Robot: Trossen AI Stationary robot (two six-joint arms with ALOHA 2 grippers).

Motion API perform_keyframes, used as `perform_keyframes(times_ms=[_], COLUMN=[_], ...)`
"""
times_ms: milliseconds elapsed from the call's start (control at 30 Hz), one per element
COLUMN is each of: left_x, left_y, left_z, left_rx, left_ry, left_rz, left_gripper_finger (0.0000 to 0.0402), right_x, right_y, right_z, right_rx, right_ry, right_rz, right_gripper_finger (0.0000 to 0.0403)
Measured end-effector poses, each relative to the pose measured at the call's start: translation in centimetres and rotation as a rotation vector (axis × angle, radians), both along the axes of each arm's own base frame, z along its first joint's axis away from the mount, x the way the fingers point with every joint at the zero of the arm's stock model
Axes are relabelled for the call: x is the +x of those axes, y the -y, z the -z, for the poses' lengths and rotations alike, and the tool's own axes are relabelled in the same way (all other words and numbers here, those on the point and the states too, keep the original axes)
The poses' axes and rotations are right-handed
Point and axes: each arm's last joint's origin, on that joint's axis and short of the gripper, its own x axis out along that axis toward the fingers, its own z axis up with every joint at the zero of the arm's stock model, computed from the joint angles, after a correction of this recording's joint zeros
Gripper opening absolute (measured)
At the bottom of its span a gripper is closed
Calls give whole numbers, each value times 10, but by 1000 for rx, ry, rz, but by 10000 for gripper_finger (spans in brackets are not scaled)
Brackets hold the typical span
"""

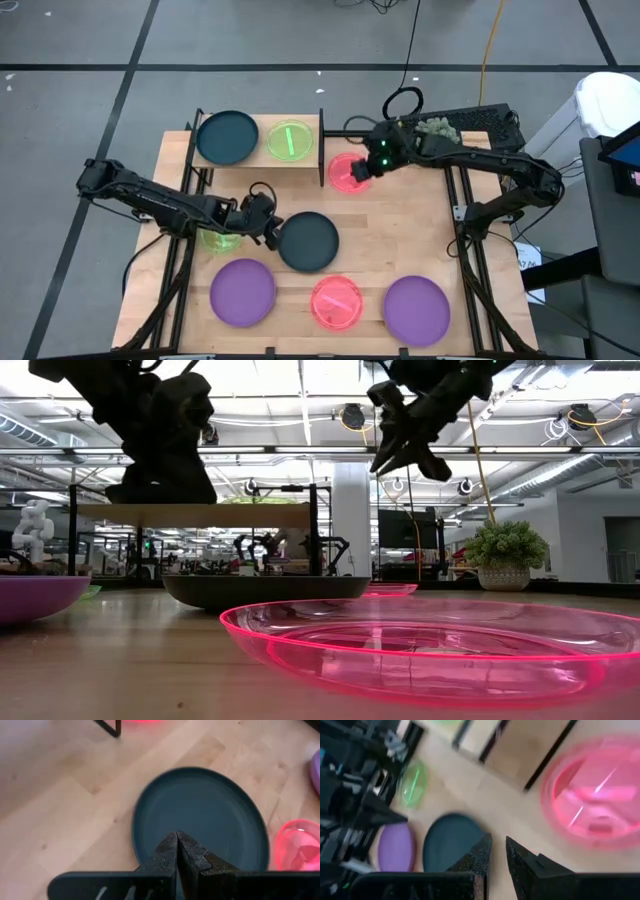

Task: Place and stack plates onto a shelf
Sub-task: Stack the left purple plate on the dark blue plate

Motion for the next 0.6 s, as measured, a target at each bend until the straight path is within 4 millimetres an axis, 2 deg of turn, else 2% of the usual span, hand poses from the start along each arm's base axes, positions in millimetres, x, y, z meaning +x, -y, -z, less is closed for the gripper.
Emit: perform_keyframes(times_ms=[167,367,600], left_x=[-4,-9,-16], left_y=[9,19,30], left_z=[2,5,8], left_rx=[-70,-176,-280], left_ry=[-18,-58,-168], left_rz=[-7,10,190], left_gripper_finger=[3,3,11], right_x=[3,7,9], right_y=[-25,-52,-70], right_z=[17,23,26], right_rx=[88,117,124], right_ry=[-49,-80,-99], right_rz=[-38,-88,-116], right_gripper_finger=[43,43,43])
